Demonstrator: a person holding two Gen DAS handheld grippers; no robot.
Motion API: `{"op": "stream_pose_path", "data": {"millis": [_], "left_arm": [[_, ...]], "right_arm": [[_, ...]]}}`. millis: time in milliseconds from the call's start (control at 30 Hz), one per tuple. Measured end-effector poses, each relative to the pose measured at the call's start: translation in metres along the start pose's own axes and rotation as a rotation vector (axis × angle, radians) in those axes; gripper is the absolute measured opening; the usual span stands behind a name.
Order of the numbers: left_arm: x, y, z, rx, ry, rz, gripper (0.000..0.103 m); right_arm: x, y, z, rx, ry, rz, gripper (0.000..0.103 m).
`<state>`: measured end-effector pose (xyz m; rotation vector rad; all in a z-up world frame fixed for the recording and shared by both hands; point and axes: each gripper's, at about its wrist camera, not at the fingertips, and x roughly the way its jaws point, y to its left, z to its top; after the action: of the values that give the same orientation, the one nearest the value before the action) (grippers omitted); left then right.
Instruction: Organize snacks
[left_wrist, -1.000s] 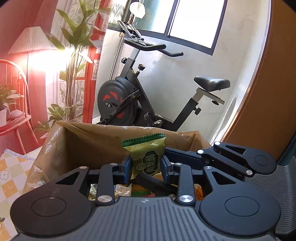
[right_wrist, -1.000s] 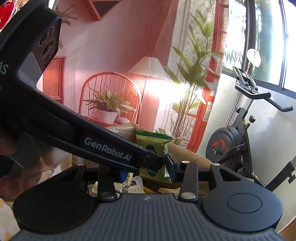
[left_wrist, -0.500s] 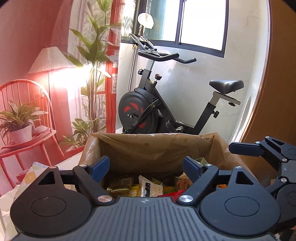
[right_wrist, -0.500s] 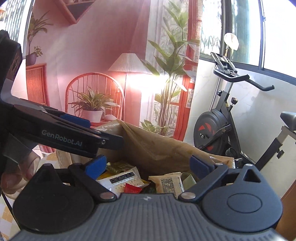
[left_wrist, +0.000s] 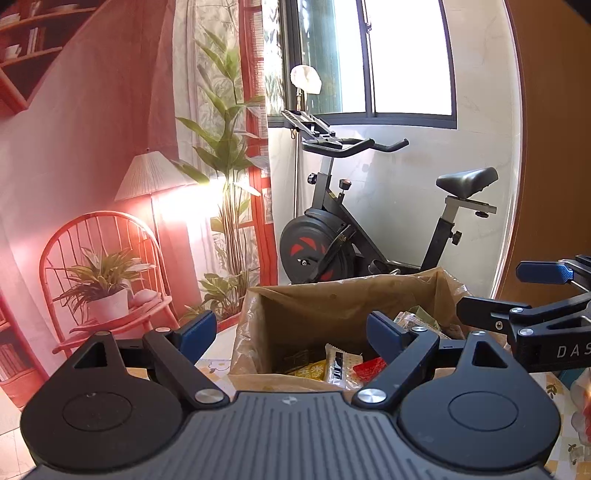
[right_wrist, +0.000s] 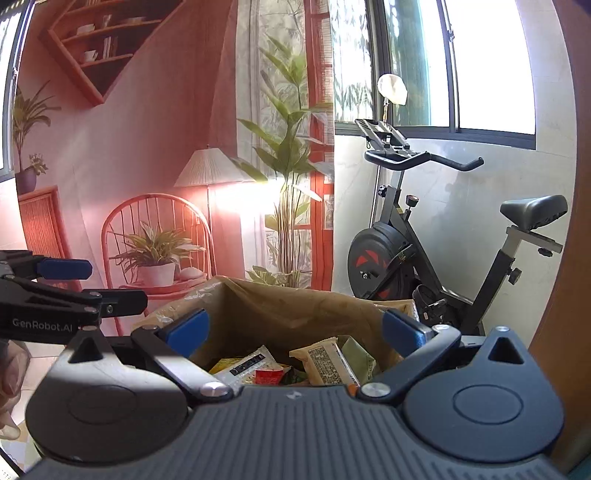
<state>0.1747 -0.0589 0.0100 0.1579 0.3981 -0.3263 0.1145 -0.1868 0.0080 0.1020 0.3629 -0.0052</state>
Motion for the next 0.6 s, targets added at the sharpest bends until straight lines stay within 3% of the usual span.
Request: {"op": "stream_pose_path", "data": {"millis": [267,400,600], "left_arm": [[-0.043,0.004,-0.002,-0.049,-0.039,0.042,0.091],[-0.056,0.015,-0.001,-0.14,-0.053,0.054,0.091],[-0.067,0.019,0.0,-0.156,-0.067,0.096,0.091]], "right_arm": [[-0.036,0.02,0.002,0.03,-0.028,-0.006,0.102],[-0.049,0.022,0.002,0.04,-0.041,-0.007,0.102],[-0.055,0.018,0.0,0.064,-0.036,-0.019,0.102]]}}
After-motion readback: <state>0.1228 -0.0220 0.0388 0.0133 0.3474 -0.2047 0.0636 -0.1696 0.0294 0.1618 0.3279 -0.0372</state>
